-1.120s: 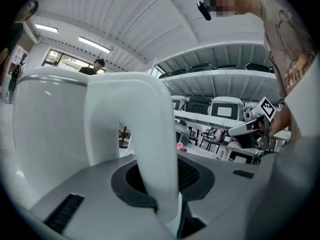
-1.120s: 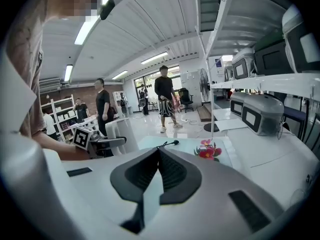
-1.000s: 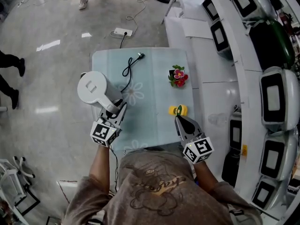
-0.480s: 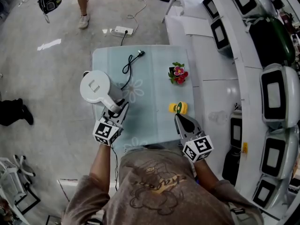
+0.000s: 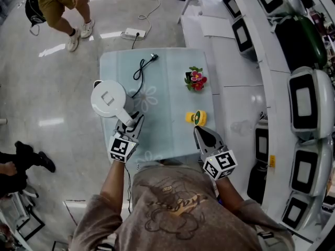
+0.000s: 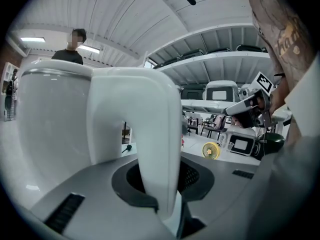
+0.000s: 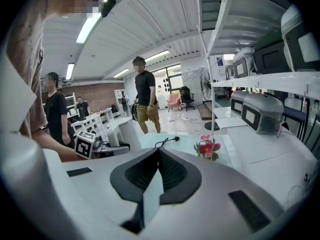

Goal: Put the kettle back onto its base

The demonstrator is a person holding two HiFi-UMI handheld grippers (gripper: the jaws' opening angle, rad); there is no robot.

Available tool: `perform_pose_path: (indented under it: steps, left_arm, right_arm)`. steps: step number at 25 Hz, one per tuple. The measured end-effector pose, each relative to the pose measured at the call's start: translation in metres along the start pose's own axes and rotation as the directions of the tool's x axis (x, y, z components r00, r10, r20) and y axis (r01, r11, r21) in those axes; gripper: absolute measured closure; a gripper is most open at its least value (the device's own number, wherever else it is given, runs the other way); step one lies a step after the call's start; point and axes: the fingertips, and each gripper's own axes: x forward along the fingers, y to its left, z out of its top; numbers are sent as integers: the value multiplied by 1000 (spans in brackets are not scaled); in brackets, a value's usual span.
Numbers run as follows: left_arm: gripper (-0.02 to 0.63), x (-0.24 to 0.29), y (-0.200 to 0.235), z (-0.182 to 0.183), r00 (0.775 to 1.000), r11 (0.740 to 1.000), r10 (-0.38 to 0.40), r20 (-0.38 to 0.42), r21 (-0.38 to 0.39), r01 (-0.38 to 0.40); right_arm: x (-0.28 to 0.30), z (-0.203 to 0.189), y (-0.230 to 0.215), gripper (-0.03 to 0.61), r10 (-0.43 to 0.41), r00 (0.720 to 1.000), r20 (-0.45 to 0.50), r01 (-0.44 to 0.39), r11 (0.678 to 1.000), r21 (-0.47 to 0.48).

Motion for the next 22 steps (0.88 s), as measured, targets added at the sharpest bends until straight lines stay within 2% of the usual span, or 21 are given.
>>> perform_pose_path:
  steps: [6,9,12,22]
  left_arm:
    - [518,-2,-4,-4,999,999,37,9,-2,-37]
    - [455,-6,-6,-3,998,998,55,7,-7,-55]
    - [431,-16,-6,-3,997,996,83,1,-18,-83]
    - [426,-80,1,19,977,976,212,-9,-51,-212]
  right_arm:
    - [-2,-7,2,578,8,1000,-9,-8,1000,-2]
    - [-1,-11,4,578,21,1000,-15,-21,1000,-5]
    - [5,-11,11,578,50,999,-12,-51,999,-16]
    - [25,7,37,578,162,986,32,-160,985,-59]
